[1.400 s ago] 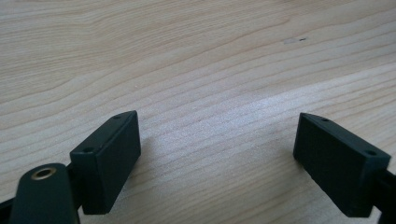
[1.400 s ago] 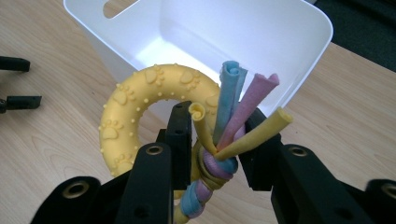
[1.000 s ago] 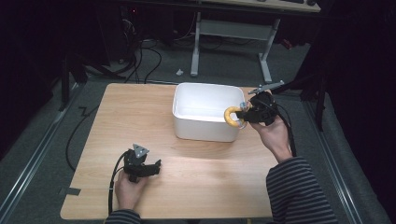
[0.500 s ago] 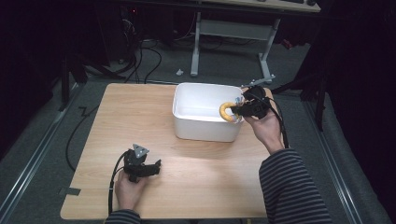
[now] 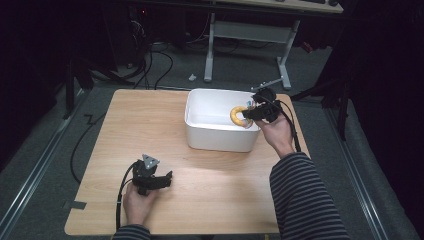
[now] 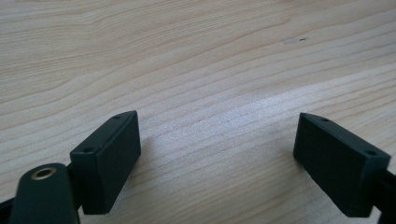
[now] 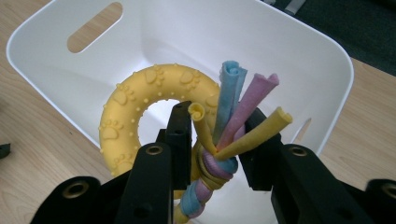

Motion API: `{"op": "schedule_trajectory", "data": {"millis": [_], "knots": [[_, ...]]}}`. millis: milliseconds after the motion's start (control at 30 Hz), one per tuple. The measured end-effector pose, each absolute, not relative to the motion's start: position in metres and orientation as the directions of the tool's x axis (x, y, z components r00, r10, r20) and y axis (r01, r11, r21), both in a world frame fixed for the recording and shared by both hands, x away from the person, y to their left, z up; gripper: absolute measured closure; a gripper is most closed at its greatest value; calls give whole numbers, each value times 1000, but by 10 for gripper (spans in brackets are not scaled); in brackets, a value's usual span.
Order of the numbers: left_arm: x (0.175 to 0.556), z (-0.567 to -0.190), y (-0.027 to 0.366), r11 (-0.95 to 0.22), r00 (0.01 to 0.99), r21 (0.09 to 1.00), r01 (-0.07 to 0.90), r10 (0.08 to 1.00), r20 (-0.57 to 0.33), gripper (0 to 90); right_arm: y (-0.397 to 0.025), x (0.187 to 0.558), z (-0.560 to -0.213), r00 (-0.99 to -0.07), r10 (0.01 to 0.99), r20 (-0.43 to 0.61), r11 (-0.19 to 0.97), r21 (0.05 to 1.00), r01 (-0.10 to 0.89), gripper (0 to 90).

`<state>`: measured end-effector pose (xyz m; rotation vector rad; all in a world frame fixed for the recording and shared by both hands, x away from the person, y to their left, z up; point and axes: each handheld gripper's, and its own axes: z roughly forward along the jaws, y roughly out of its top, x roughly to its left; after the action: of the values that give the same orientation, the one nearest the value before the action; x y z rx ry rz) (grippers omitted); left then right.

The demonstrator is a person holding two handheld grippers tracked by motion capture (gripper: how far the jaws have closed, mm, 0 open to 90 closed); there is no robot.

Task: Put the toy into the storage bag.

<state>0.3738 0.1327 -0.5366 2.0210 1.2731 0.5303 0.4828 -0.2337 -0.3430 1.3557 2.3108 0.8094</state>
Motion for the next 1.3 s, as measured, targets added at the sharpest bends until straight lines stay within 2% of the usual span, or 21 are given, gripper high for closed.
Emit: {"op": "schedule_trajectory", "data": {"millis": [567,1300], "knots": [[374,-537,133,-289,438,728,621,899,-16,151,-229,497,-359,-457,889,4,361,608,708,680],[374,-537,133,-289,438,728,621,899,-17,151,-212,502,-376,-488,873,-12,408,566,716,679]]}}
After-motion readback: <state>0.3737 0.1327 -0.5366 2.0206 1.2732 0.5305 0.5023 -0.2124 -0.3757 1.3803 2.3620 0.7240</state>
